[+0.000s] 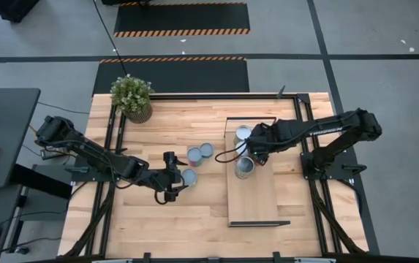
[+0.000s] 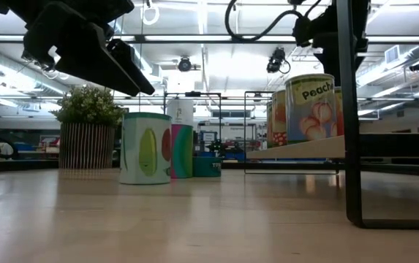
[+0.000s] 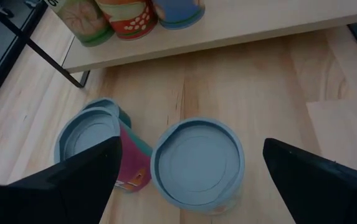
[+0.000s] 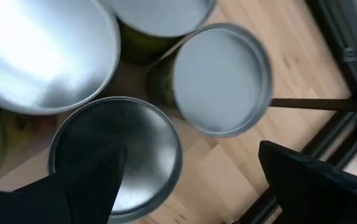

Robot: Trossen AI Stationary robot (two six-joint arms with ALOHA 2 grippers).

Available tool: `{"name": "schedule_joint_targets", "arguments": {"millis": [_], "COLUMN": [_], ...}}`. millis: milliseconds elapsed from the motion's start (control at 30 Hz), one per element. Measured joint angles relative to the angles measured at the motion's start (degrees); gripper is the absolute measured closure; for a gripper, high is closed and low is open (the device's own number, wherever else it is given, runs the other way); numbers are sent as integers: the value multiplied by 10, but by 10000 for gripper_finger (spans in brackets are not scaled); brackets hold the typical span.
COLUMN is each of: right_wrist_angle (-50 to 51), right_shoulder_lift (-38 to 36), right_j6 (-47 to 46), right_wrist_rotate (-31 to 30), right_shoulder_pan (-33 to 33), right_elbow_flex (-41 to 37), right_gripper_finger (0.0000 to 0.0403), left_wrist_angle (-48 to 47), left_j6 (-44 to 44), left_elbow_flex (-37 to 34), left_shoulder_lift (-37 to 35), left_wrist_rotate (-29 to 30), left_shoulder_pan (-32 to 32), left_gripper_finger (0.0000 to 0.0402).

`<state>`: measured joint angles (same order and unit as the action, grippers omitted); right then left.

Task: Pick and place cans onto a shelf
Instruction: Adjust the canned pineapple on the shelf

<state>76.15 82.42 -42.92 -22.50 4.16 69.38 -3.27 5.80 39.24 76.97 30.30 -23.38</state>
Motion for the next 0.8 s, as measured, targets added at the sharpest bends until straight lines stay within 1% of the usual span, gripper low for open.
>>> {"name": "schedule_joint_targets", "arguments": {"millis": [133, 300, 400, 700, 800], "right_wrist_angle": [-5, -5, -6, -5, 14], "right_shoulder_lift": [-1, -1, -1, 0, 1], "right_j6": [-9, -31, -47, -66, -66], "right_wrist_rotate": [26, 70, 86, 89, 88], "right_shoulder_pan": [12, 40, 58, 78, 78], "right_elbow_flex": [-3, 3, 3, 3, 13], "right_gripper_finger": [29, 29, 29, 29, 29], "left_wrist_angle": [0, 0, 0, 0, 0], "left_j6": [0, 8, 8, 8, 10], "left_elbow_flex": [0, 0, 0, 0, 0], "left_shoulder_lift": [0, 0, 0, 0, 0], "left_wrist_rotate": [-1, -2, -2, -2, -2], "left_shoulder_pan": [0, 0, 0, 0, 0], "left_gripper_finger": [6, 6, 6, 6, 6]}}
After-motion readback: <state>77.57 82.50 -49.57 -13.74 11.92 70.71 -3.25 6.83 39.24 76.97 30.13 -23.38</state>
